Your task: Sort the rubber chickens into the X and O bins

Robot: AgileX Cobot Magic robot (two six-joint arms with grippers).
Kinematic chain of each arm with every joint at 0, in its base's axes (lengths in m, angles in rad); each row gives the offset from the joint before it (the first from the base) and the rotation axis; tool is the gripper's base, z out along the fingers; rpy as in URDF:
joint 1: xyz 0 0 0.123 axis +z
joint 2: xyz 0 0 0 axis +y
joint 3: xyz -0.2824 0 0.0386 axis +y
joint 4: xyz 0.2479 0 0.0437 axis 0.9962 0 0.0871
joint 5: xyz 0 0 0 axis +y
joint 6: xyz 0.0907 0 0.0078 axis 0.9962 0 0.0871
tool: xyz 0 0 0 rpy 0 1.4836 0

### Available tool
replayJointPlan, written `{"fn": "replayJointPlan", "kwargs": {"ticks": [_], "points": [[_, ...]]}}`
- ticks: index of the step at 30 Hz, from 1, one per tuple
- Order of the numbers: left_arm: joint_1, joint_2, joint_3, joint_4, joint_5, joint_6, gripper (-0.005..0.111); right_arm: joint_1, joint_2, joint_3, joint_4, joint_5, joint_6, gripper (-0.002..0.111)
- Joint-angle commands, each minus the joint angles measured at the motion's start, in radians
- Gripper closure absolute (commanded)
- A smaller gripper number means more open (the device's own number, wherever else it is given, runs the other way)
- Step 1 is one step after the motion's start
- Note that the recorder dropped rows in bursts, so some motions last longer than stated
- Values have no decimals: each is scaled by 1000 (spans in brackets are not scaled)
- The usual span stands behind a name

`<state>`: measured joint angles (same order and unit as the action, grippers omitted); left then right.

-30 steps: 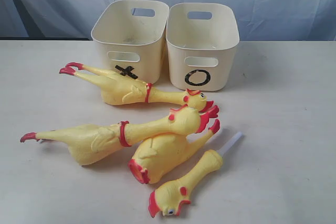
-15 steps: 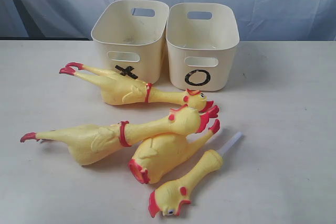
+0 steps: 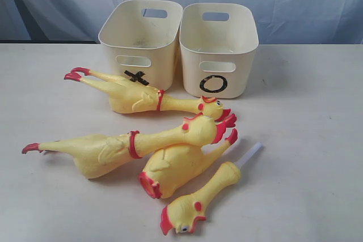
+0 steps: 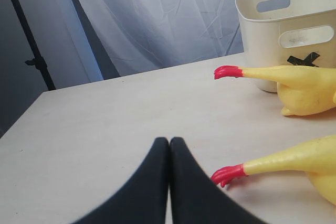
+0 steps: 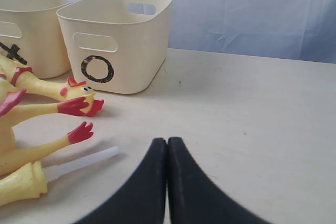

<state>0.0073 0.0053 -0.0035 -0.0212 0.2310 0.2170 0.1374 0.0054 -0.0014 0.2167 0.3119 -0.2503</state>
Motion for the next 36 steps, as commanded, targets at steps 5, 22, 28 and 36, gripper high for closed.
{"fn": "replayJointPlan", "kwargs": {"ticks": [5,22,28,36], "points": [[-9,-5,4,2,-7,-4,107,3,-5,1,2,-8,-3,108],[-9,-5,4,0,-7,-4,107,3,-5,1,316,-123,-1,108],[-9,-5,4,0,-7,-4,107,3,-5,1,333,-256,-10,108],[-9,-5,4,0,-5,-4,107,3,-5,1,526,-347,26,108]]}}
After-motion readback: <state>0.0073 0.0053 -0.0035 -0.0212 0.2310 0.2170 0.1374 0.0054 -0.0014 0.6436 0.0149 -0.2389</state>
